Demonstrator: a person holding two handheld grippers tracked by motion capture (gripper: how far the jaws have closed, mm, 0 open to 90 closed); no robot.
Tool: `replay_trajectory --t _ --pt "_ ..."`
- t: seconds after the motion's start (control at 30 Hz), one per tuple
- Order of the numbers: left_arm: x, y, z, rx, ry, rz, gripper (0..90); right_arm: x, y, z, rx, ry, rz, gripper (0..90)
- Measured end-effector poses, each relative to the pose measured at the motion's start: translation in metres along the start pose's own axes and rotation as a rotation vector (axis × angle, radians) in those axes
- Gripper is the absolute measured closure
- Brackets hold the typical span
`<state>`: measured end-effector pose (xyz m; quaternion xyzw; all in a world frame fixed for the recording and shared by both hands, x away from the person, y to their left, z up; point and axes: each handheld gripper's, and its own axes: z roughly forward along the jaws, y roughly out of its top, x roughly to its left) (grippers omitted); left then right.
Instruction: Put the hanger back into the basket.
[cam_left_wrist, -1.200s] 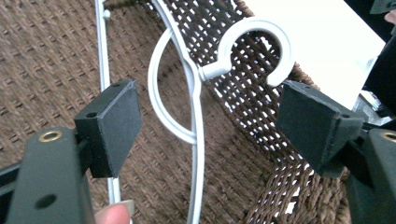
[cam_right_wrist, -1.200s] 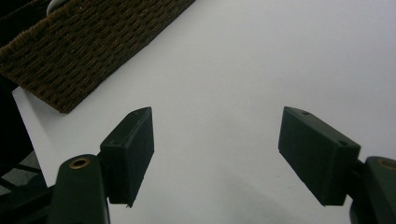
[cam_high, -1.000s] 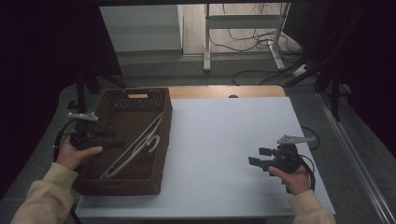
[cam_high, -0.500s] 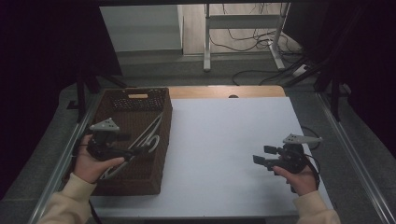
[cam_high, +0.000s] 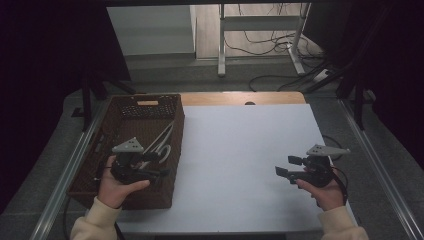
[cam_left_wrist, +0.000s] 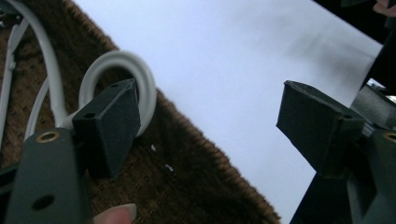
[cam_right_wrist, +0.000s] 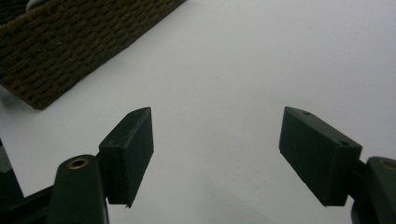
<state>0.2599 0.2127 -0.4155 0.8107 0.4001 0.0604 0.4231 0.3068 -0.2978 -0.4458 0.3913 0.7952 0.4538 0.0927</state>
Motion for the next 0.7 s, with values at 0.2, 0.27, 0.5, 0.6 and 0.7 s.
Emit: replay_trajectory --t 0.2,0.27,0.5,0.6,0.7 --pt "0.004 -0.01 -0.006 -0.014 0.019 -0.018 20.9 -0.003 -0.002 0.001 0.008 -0.03 -0.007 25.1" --pt "0.006 -0.014 -0.006 -0.007 0.025 -0.026 20.8 -0.004 -0.002 0.001 0.008 -0.037 -0.009 24.6" --pt "0.008 -0.017 -0.007 -0.011 0.025 -0.032 20.9 -0.005 -0.002 0.003 0.011 -0.051 -0.014 23.6" --pt "0.009 -0.016 -0.007 -0.016 0.024 -0.031 20.9 -0.005 -0.002 0.003 0.013 -0.052 -0.019 23.1" --pt "0.007 -0.015 -0.007 -0.017 0.025 -0.032 20.9 -0.007 -0.002 0.003 0.003 -0.052 -0.012 22.4"
